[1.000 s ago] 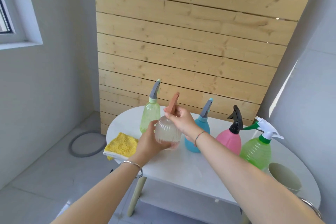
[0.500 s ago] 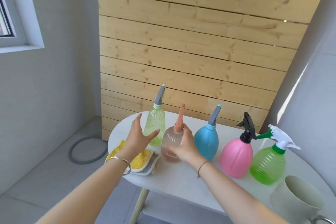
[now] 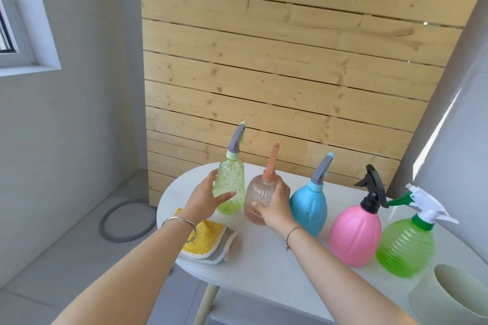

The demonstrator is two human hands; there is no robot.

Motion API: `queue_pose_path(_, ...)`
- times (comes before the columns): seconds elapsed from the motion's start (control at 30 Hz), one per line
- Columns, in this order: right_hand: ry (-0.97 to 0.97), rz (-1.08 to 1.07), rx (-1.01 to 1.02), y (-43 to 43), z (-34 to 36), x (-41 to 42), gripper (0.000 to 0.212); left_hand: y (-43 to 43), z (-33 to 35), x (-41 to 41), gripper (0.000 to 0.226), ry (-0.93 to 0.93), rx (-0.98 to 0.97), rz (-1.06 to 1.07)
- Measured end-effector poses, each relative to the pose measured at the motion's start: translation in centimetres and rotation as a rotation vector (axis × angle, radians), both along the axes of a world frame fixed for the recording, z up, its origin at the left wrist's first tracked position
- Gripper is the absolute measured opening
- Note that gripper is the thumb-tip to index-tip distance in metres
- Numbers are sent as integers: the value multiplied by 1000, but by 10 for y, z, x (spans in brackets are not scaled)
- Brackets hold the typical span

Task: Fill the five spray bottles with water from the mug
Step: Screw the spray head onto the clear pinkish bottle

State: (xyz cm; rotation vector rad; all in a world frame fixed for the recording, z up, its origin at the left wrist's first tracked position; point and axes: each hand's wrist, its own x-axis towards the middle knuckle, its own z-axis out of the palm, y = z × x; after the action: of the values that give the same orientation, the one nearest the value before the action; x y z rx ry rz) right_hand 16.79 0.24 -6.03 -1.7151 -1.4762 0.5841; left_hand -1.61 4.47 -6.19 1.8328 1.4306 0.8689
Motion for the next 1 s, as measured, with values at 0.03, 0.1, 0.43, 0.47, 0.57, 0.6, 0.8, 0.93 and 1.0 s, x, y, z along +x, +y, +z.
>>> queue_pose_path(0.03, -3, 6, -4, 1, 0, 1, 88, 1, -1, 1, 78, 1, 0, -3)
queue_pose_path(0.1, -9, 10, -1, 3, 0, 2, 88, 2, -2, 2, 79, 7, 1, -7)
queue_pose_path(0.43, -47, 28, -26, 10, 1, 7, 88, -2, 0, 7, 80, 70, 17, -11)
queue_pose_path(0.47, -44, 27, -21, 11, 1, 7, 88, -2, -1, 7, 80, 67, 18, -5)
queue_pose_path(0.57, -34, 20, -28, 7, 0, 7, 95, -6, -2, 10, 85, 60, 29, 23)
queue_pose_path(0.6, -31, 29, -16, 3, 1, 4, 96, -9, -4, 11, 87, 39, 33, 37)
queue_pose_path(0.8, -3, -109, 638, -61, 15, 0, 54, -40, -7, 32, 80, -251, 171, 217)
queue_pose_path(0.93, 185, -467, 452, -61, 21, 31, 62, -73, 6, 61, 66, -332, 428, 263)
queue_pose_path(1.0, 276, -431, 248, -51, 27, 47, 64, -85, 14, 77, 63, -324, 495, 198)
